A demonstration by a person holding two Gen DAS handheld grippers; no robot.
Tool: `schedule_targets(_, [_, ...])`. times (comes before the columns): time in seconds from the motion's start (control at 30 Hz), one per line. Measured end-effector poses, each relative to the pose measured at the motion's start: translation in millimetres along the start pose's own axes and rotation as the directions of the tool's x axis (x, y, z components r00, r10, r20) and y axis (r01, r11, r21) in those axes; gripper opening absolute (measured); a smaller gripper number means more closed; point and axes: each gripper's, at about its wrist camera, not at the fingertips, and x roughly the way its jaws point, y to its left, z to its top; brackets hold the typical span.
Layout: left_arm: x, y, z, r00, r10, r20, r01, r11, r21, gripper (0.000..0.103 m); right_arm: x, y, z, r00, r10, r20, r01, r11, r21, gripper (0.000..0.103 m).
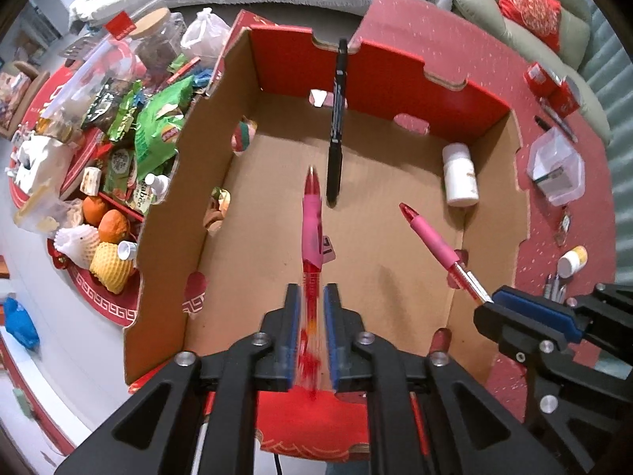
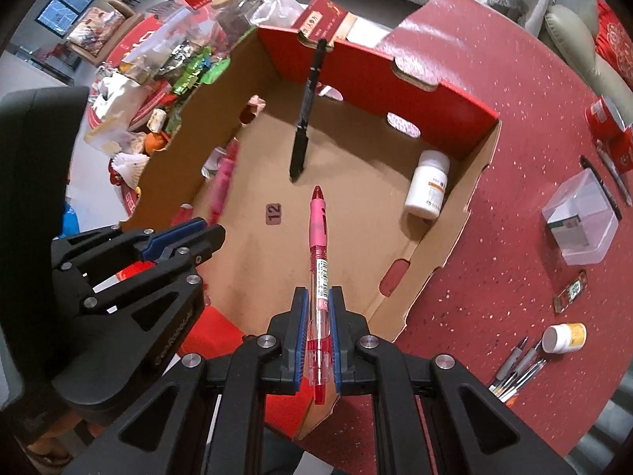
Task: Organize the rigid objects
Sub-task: 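Open both grippers to drop the two pens into the box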
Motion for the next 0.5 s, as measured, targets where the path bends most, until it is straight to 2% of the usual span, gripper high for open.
schedule_targets(0.03, [2.4, -0.5, 0.1, 1.0, 0.005, -0.006, -0.005, 1.0, 0.005, 0.052, 0.7, -0.8, 0.0, 1.0, 0.005, -0.004, -0.005, 1.0, 0.004, 0.012])
schedule_targets(0.1, [2.8, 0.4, -0.2, 1.0, 0.012, 0.002, -0.012, 1.0, 0.0, 0.082, -1.0, -2.5, -1.2, 1.0, 0.002, 0.001, -0.002, 1.0, 0.005, 0.013])
schedule_targets(0.17, [3.8, 5.0, 0.2, 1.0, 0.026, -0.009, -0.026, 0.999, -0.019, 0.087, -4.9, -4.5, -1.7, 1.0, -0.02, 0.011, 0.02, 1.0, 0.001, 0.032])
schedule_targets(0.23, [6.2, 10.8, 1.7, 0.999, 0.026, -0.02, -0.027, 0.999, -0.045, 0.095, -11.9, -11.7, -3.4, 0.999, -0.044, 0.027, 0.044, 0.999, 0.023, 0.077])
schedule_targets(0.27, [6.5, 13.5, 2.1, 1.0, 0.022, -0.021, -0.023, 0.998, -0.061, 0.096, -16.0, -15.6, -4.5, 0.998, -0.05, 0.038, 0.048, 0.998, 0.04, 0.082])
schedule_targets(0.3, [6.5, 15.6, 2.4, 1.0, 0.008, -0.024, -0.01, 0.997, -0.072, 0.103, -21.6, -19.7, -6.5, 0.998, -0.038, 0.054, 0.035, 0.998, 0.056, 0.082])
schedule_targets(0.4, [5.6, 14.6, 1.6, 1.0, -0.025, -0.01, 0.024, 0.997, -0.078, 0.103, -34.0, -31.6, -16.0, 0.997, -0.038, 0.061, 0.032, 0.995, 0.091, 0.082])
schedule_targets(0.5, [0.5, 8.7, -0.7, 1.0, -0.013, 0.013, 0.013, 0.998, -0.06, 0.103, -40.7, -47.8, -32.4, 0.998, -0.049, 0.049, 0.042, 0.99, 0.138, 0.082])
